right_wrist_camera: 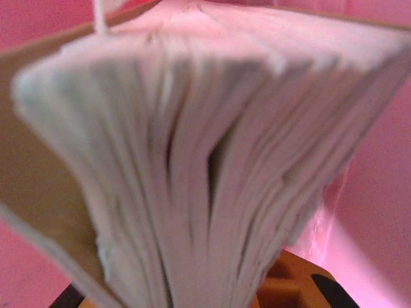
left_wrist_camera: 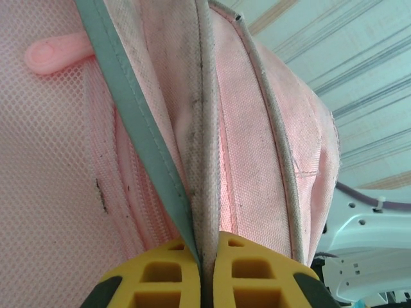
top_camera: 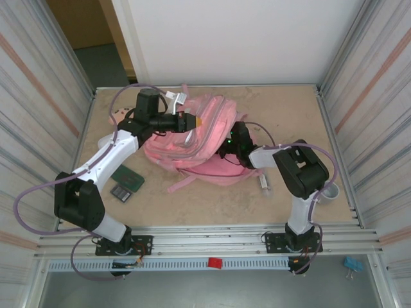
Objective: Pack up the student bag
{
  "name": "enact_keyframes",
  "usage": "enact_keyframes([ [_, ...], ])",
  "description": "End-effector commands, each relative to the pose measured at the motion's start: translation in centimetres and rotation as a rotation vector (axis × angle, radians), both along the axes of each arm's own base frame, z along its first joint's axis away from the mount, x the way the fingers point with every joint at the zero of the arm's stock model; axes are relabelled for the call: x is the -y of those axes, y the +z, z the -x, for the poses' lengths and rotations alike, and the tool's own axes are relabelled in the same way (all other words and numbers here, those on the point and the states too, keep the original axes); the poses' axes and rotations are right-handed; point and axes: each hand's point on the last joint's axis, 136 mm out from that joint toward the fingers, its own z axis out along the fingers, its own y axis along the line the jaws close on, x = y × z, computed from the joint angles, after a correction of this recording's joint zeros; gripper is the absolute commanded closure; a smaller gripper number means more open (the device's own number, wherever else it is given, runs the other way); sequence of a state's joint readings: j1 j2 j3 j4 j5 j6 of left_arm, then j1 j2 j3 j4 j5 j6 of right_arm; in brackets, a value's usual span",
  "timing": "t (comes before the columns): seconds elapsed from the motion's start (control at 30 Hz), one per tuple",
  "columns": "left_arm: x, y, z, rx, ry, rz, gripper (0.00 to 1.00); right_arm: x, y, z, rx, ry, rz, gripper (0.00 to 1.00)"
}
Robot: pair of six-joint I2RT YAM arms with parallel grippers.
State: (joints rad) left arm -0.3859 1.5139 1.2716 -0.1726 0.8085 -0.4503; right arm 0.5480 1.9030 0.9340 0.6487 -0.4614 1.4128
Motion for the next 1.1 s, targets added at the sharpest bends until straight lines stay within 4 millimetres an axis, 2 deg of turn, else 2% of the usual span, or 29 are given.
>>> enact_keyframes([
  [0.0,0.4,7.1,0.7,0.22,-0.074,0.118,1.0,-0.9,0.9,-1.8,0.033,-0.038,-0.019,0.91],
  [0.13,-0.4,6.3,0.0,0.213,-0.023,0.085,1.0,-0.1,-1.1,-1.3,-0.022,-0.049,0.057,0.66],
  [0.23,-0.9,5.3,-0.3,0.213,0.008,0.034,1.0,1.5,-1.7,-0.4,-0.048,-0.065,0.12,0.52],
  [0.33,-1.5,4.0,-0.7,0.199,0.037,-0.017,1.0,3.7,-1.4,0.6,-0.061,-0.071,0.18,0.44],
  [0.47,-2.1,2.8,-0.9,0.194,0.054,-0.072,1.0,7.1,0.1,2.2,-0.06,-0.075,0.243,0.29],
  [0.53,-2.3,2.3,-1.0,0.193,0.055,-0.091,1.0,8.9,1.1,3.3,-0.06,-0.069,0.286,0.28],
  [0.67,-2.5,2.2,-0.7,0.192,0.041,-0.092,1.0,14.2,2.5,5.5,-0.059,-0.075,0.47,0.27],
  [0.8,-2.1,2.4,-0.3,0.19,0.01,-0.069,1.0,18.5,1.7,7.7,-0.139,-0.048,0.622,0.26],
  [0.87,-2.0,2.4,-0.2,0.189,-0.004,-0.062,1.0,19.3,0.5,8.4,-0.184,-0.017,0.648,0.26],
  [0.97,-1.8,2.4,-0.1,0.189,-0.021,-0.052,1.0,18.7,-1.0,9.3,-0.216,0.029,0.642,0.27],
  [1.07,-1.6,2.6,0.2,0.194,-0.039,-0.045,1.0,18.9,-2.5,9.5,-0.233,0.03,0.706,0.28],
])
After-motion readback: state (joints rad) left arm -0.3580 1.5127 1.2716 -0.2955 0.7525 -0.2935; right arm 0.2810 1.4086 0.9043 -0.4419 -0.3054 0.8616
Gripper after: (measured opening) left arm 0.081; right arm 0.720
